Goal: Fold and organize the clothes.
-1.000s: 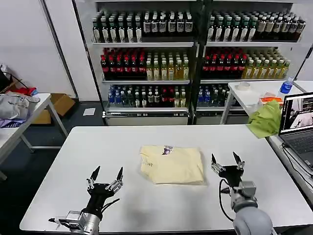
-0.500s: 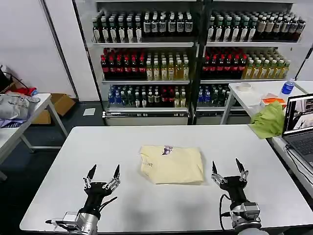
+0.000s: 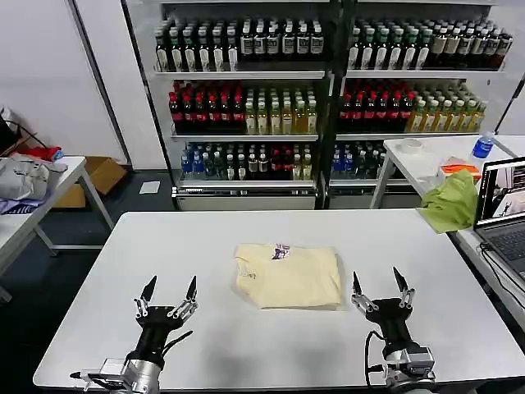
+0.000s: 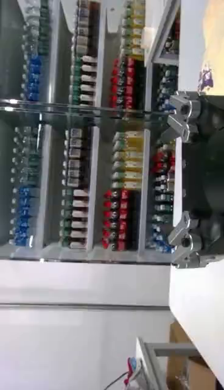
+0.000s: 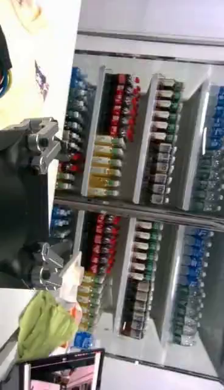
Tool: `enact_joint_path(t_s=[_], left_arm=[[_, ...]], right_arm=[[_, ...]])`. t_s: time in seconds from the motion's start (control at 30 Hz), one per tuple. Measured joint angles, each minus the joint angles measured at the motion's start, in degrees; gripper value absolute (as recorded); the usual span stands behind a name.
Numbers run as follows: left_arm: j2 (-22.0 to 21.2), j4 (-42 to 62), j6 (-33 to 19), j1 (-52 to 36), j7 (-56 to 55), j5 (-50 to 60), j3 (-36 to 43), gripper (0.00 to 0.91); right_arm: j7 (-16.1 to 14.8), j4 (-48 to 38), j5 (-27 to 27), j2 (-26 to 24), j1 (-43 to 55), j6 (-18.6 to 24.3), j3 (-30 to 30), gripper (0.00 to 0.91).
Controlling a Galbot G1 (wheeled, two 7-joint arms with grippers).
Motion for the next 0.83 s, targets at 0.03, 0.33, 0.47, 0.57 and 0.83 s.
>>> enact_joint_path(t_s=[0.03,0.33,0.47,0.57,0.83], left_arm=[[0.0,-0.1,0.0,0.1,0.0,0.0,0.0,0.907],[-0.1,-0.2,-0.1,0.1,0.0,0.1,-0.3,0.907],[0.1,-0.2,-0.1,0.0,0.0,0.1,-0.3,0.907],[0.2,-0.1,-0.1,-0.1,0.0,0.1,-0.2,0.907],[0.3,-0.1,-0.1,-0.1,0.0,0.1,-0.4,0.907]], right_arm=[[0.1,0.0,-0.2,0.1,0.0,0.0,-0.1,0.907],[0.8,0.7,-0.8,0.0,-0.3,0.3,0.0,0.907],[0.9,1.2,-1.1,0.1,-0.9,0.3,0.4,0.907],[1.0,1.2,-1.2,0.1,-1.0,0.3,0.6,0.907],[1.5,1.2,-1.6,0.3,-1.1,0.1,0.6,0.907]])
